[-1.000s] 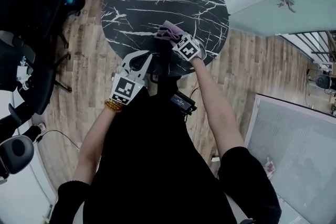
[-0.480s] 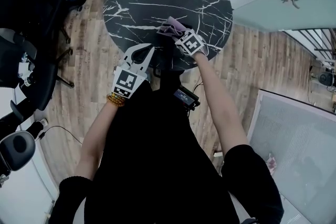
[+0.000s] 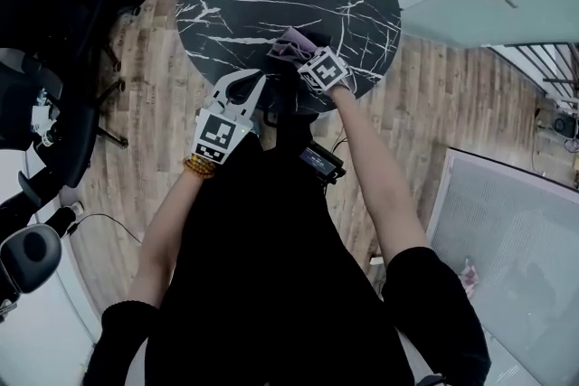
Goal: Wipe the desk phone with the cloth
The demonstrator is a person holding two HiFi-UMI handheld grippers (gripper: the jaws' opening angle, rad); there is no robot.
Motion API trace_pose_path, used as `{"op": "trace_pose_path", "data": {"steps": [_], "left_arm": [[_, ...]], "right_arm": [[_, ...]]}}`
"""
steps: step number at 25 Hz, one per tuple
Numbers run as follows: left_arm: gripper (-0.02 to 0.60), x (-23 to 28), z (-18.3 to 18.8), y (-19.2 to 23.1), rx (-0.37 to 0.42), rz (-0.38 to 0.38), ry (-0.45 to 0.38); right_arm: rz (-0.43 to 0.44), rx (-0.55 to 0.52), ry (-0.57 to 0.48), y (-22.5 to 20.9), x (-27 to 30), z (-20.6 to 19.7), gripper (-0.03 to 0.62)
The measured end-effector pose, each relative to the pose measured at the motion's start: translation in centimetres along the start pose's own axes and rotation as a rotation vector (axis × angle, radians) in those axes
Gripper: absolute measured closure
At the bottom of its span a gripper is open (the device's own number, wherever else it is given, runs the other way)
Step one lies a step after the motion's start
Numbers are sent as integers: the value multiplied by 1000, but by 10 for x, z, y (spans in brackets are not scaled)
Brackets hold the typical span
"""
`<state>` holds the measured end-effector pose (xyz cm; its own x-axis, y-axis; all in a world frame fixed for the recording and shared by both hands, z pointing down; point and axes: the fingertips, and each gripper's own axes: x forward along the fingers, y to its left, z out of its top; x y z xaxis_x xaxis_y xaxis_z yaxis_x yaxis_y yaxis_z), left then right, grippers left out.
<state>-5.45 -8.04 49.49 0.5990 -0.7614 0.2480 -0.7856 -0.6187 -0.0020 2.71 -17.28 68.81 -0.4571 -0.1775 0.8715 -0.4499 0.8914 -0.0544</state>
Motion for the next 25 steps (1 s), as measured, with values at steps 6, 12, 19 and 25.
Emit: {"op": "trace_pose_path", "data": {"steps": [6,12,19,25], "left_arm": [[568,2,-2,0,-7,1,9],[568,2,-4,-4,-5,-9,17],[568,3,-10,-3,-9,-12,30],[568,4,-5,2,-34,-7,18]], "right_arm": [[-1,-7,-11,8,4,-6,539],[6,15,-15,14,5,-10,539],[5,38,-24,19,8,-16,539],[17,46,-27,28,9,-20,539]]}}
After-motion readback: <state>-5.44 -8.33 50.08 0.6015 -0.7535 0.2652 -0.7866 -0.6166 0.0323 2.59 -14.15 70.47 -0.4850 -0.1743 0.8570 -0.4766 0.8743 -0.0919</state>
